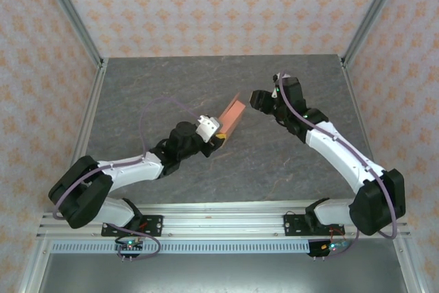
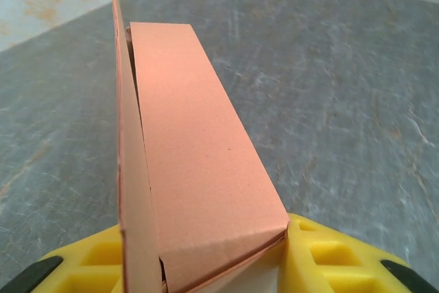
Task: Fold the paper box
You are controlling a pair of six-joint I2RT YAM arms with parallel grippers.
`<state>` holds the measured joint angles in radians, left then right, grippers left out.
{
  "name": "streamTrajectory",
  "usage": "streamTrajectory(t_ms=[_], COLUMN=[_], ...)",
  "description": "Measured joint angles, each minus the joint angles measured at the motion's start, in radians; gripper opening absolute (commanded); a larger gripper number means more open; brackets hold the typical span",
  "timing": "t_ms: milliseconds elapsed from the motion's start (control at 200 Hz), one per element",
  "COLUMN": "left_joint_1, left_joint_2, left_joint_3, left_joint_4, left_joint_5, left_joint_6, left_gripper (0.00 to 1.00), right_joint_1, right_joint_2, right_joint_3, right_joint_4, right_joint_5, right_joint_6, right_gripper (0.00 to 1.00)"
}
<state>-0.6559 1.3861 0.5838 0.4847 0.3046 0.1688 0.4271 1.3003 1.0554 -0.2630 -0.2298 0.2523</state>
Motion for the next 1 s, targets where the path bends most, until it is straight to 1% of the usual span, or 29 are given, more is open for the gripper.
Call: streamTrajectory(t_ms=[105, 190, 255, 320, 460, 591, 686, 856, 1001], left_joint_1=[0.065, 0.112, 0.139, 0.167, 0.221, 0.243, 0.243, 0.244, 0.246], left_joint_2=[0.008, 0.040, 0.069, 0.081, 0.095, 0.164, 0.205, 0.214, 0.223], left_joint_3=[0.053, 0.156, 0.239, 0.288, 0.312, 0.385, 0.436, 0.459, 0.467], left_joint_4=[-0.114, -0.259, -0.356, -0.420, -0.520, -0.665, -0.736, -0.805, -0.835], left_joint_5=[0.134, 0.236, 0.307, 0.376, 0.505, 0.573, 0.610, 0.642, 0.664], left_joint_6=[0.052, 0.126, 0.200, 0.275, 0.408, 0.530, 0.605, 0.691, 0.729], left_gripper=[0.27, 0.27, 0.27, 0.26, 0.26, 0.26, 0.26, 0.26, 0.27], right_joint_1=[-0.047, -0.104, -0.150, -0.186, -0.225, -0.242, -0.245, -0.245, -0.245], right_joint_2=[-0.003, -0.018, -0.040, -0.063, -0.080, -0.070, -0.029, 0.090, 0.134], right_joint_3=[-0.028, -0.077, -0.124, -0.160, -0.175, -0.175, -0.169, -0.105, -0.080], right_joint_4=[0.007, 0.025, 0.050, 0.064, 0.078, 0.084, 0.075, -0.013, -0.066], right_joint_5=[-0.148, -0.290, -0.368, -0.426, -0.521, -0.578, -0.613, -0.653, -0.674], right_joint_6=[-0.196, -0.359, -0.462, -0.551, -0.703, -0.803, -0.868, -0.968, -1.024], right_gripper=[0.60, 0.59, 0.59, 0.60, 0.60, 0.60, 0.59, 0.55, 0.51])
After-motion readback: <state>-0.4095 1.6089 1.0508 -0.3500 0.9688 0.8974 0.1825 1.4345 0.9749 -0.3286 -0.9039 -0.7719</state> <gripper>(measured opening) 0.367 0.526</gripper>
